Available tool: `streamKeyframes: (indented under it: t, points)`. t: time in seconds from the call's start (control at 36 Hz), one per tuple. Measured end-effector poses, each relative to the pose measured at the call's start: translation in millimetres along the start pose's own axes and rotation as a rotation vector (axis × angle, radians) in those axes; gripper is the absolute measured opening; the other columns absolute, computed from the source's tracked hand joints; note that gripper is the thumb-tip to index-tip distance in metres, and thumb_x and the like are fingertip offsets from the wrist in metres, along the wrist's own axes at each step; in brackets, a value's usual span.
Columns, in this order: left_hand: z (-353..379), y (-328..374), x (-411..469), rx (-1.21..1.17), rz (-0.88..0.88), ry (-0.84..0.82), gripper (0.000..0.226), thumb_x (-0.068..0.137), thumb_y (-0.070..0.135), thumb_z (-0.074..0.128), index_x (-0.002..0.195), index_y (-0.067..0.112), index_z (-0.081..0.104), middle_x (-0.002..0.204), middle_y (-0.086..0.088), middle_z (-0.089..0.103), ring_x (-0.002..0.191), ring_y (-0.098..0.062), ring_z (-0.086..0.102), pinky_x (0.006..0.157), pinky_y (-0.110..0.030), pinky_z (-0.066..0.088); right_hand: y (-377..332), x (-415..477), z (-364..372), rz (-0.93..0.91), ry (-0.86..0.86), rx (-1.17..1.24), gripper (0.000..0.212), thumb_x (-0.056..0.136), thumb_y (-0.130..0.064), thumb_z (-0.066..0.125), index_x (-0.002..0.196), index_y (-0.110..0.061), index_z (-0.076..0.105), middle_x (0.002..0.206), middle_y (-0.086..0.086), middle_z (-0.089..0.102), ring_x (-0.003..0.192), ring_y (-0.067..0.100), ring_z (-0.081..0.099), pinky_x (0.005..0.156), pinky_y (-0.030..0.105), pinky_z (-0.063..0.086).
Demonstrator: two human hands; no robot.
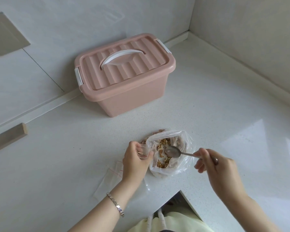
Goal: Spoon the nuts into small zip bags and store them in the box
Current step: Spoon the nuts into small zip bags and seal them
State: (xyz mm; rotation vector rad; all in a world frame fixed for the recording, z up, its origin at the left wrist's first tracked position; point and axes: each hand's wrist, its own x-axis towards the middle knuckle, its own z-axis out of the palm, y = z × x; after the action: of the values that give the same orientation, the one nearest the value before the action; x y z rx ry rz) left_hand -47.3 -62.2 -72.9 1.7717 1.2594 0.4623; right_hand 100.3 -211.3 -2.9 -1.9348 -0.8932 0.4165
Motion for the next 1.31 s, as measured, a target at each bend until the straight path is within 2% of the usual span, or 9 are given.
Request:
streamKeyframes:
  t: [0.19,0.25,0.31,0.44,0.64,0.78,1.03,1.19,1.31]
  points:
    - [3.6,-0.5,-2.8,0.136,-0.037,-0.056,0.034,0.078,0.03,0.071,0.093,0.021,0.042,0.092,0.008,0.053,0.088,-0.017,0.056,0.079,-0.038,0.051,37.4,-3.3,24.9,0.152,-0.058,0.007,0.032,0.083,-0.061,0.037,0.086,-0.038,0.06,0.068,-0.01,0.067,0.067,0.0,0.064,0.066,0.017,0.052]
    - [4.9,1.2,-4.3,0.153,-0.043,-0.073,0.034,0.078,0.031,0.071,0.094,0.021,0.042,0.095,0.008,0.053,0.09,-0.016,0.056,0.08,-0.036,0.05,42.3,-3.5,29.5,0.212,-0.074,0.044,0.017,0.091,-0.036,0.045,0.083,-0.038,0.059,0.068,-0.007,0.068,0.066,0.002,0.065,0.068,0.023,0.054]
    - [6.4,2.2,-5.6,0.163,-0.05,-0.087,0.033,0.079,0.031,0.07,0.095,0.022,0.042,0.097,0.007,0.055,0.09,-0.015,0.056,0.08,-0.034,0.049,45.3,-3.8,32.4,0.266,-0.089,0.087,0.023,0.094,-0.022,0.046,0.082,-0.033,0.063,0.065,-0.003,0.069,0.063,0.005,0.065,0.068,0.025,0.055]
    - [9.8,2.8,-6.1,0.178,-0.064,-0.105,0.031,0.081,0.029,0.068,0.096,0.02,0.042,0.097,0.007,0.055,0.089,-0.015,0.056,0.08,-0.035,0.048,48.5,-6.5,32.3,0.348,-0.135,0.144,0.024,0.094,-0.021,0.046,0.086,-0.018,0.068,0.063,0.002,0.069,0.061,0.01,0.066,0.065,0.024,0.056]
    - [8.1,2.6,-4.9,0.188,-0.068,-0.109,0.03,0.082,0.028,0.067,0.096,0.019,0.043,0.095,0.009,0.054,0.076,-0.007,0.054,0.072,-0.028,0.046,48.0,-13.5,28.2,0.279,0.005,0.112,0.026,0.094,-0.02,0.046,0.08,-0.032,0.063,0.07,-0.009,0.069,0.061,0.005,0.064,0.063,0.019,0.053]
    - [6.9,2.4,-6.2,0.186,-0.088,-0.111,0.027,0.083,0.026,0.066,0.095,0.018,0.043,0.089,0.013,0.053,0.07,0.003,0.051,0.069,-0.026,0.045,52.6,-14.9,39.3,0.286,-0.08,0.097,0.024,0.093,-0.021,0.046,0.083,-0.035,0.062,0.066,-0.005,0.068,0.064,0.003,0.065,0.065,0.017,0.053]
    - [7.2,6.0,-6.1,0.165,-0.094,-0.138,0.024,0.086,0.026,0.063,0.095,0.02,0.042,0.082,0.016,0.052,0.068,0.006,0.05,0.048,-0.009,0.033,52.1,-9.7,54.4,0.606,-0.041,0.473,0.032,0.097,-0.022,0.04,0.09,-0.003,0.064,0.068,0.013,0.07,0.064,0.024,0.069,0.06,0.026,0.057]
    - [6.5,5.3,-5.8,0.144,-0.099,-0.151,0.025,0.085,0.028,0.063,0.094,0.02,0.042,0.087,0.015,0.051,0.07,0.004,0.05,0.053,-0.014,0.039,59.9,-7.4,45.4,0.84,-0.073,0.679,0.035,0.098,-0.026,0.039,0.094,0.0,0.062,0.069,0.017,0.069,0.062,0.023,0.068,0.057,0.027,0.057]
    - [6.2,3.0,-7.2,0.122,-0.085,-0.14,0.026,0.084,0.027,0.065,0.095,0.019,0.043,0.092,0.014,0.052,0.074,0.008,0.048,0.057,-0.006,0.038,65.2,-9.4,35.5,0.892,-0.047,0.788,0.036,0.098,-0.029,0.037,0.095,-0.001,0.06,0.067,0.015,0.069,0.059,0.021,0.067,0.059,0.028,0.058]
